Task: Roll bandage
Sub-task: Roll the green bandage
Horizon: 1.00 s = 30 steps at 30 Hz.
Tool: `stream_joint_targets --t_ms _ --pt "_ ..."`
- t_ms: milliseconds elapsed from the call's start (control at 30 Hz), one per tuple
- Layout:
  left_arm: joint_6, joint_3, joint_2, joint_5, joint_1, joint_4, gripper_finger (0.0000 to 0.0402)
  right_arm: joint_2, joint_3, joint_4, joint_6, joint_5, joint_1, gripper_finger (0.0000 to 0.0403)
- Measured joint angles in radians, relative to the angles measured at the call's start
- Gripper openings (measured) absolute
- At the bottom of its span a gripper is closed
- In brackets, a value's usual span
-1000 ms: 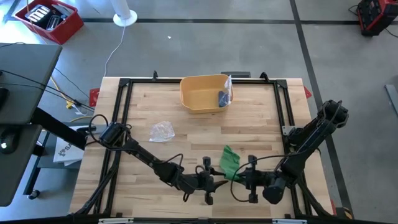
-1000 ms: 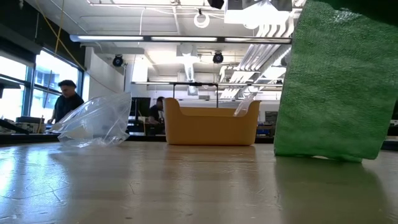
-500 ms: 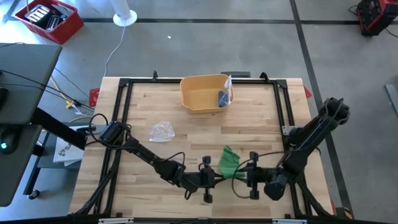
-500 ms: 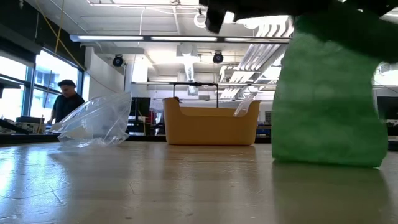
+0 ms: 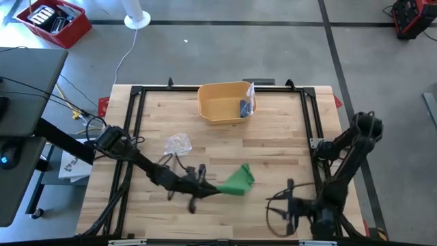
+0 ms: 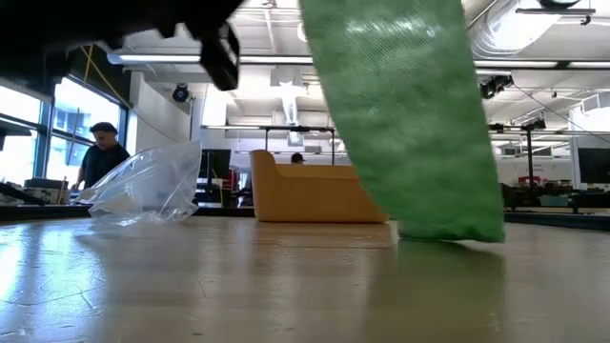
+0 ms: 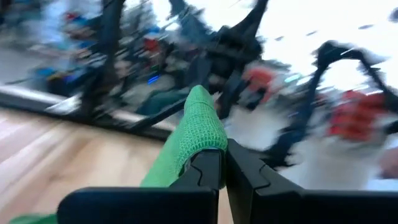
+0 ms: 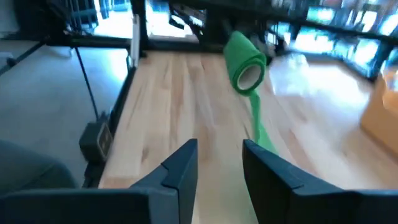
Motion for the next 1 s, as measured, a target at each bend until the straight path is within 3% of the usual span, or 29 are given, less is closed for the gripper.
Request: stream_joint_targets --t_ms 100,267,367,600,767,1000 --pt "0.003 -0.078 0.005 0.088 -0.002 0.170 0.0002 0.085 0.000 0.278 -0.237 0.024 -0.043 0.0113" --pt "-0.014 -0.069 -0.008 0.146 -0.003 0.163 0.0004 0.147 0.000 0.676 -0.635 -0.030 -0.128 0.0113" --pt "-0.010 -0.053 -0.009 0.156 -0.005 0.162 0.0006 0.152 0.000 0.761 -0.735 -0.108 -0.171 0.0113" --pt "0.012 -0.042 -0.009 0.139 -0.006 0.165 0.0008 0.146 0.000 0.745 -0.667 -0.257 -0.222 0.0159" --pt "0.013 -0.042 -0.009 0.042 -0.006 0.140 0.0008 0.146 0.000 0.741 -0.698 -0.212 -0.224 0.0180" --pt "0.023 -0.033 -0.009 0.028 -0.011 0.142 0.0009 0.146 0.000 0.694 -0.603 -0.137 -0.251 0.0181"
